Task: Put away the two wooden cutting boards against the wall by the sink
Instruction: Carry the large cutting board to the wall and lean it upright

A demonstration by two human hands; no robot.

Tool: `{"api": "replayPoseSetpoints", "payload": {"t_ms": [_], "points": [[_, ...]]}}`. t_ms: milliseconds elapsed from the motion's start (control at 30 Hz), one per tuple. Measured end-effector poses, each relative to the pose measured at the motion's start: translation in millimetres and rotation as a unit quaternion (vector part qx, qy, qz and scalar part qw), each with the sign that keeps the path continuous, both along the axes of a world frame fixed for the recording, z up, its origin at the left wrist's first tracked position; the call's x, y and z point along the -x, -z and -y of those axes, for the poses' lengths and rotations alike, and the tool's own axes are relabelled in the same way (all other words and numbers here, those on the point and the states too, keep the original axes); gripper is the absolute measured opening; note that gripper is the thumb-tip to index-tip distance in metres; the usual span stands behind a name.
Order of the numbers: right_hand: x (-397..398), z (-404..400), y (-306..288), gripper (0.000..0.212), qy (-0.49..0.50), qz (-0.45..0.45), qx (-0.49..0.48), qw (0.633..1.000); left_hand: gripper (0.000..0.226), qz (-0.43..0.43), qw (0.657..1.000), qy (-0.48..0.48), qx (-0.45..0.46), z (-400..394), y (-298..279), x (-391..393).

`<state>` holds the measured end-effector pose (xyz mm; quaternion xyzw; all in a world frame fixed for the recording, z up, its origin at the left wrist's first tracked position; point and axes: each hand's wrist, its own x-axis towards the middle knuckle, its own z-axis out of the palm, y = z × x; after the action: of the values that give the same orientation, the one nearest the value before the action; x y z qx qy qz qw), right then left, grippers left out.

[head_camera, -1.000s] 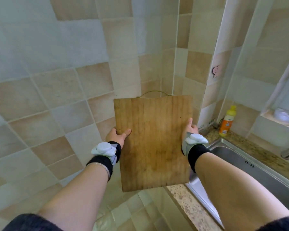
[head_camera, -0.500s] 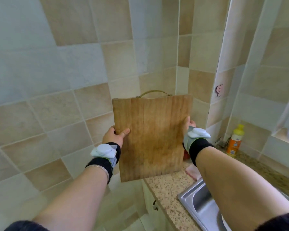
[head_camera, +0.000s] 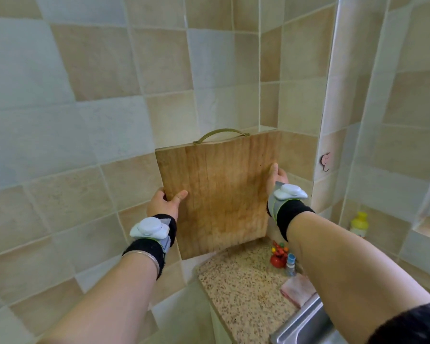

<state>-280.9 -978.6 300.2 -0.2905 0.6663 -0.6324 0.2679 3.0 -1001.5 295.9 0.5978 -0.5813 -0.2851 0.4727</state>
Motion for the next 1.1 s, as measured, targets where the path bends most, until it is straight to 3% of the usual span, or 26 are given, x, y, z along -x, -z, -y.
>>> {"api": "replayPoseSetpoints", "payload": {"t_ms": [467, 867, 1100], "points": [[17.7, 47.9, -14.2, 0.05, 0.029, 0.009, 0.105, 0.994, 0.048, -0.049, 0.998, -0.032, 0.026, 29.5, 10.3, 21.4], [40.0, 86.2, -9.9, 0.05, 0.009, 0.022, 0.101, 0.995, 0.033, -0.055, 0.998, -0.023, 0.035, 59.5, 21.8, 43.9], [56.0, 98.1, 2.0, 0.052, 0.003, 0.007, 0.061, 0.998, 0.044, -0.058, 0.998, -0.017, 0.029, 68.7, 38.7, 59.9]]}}
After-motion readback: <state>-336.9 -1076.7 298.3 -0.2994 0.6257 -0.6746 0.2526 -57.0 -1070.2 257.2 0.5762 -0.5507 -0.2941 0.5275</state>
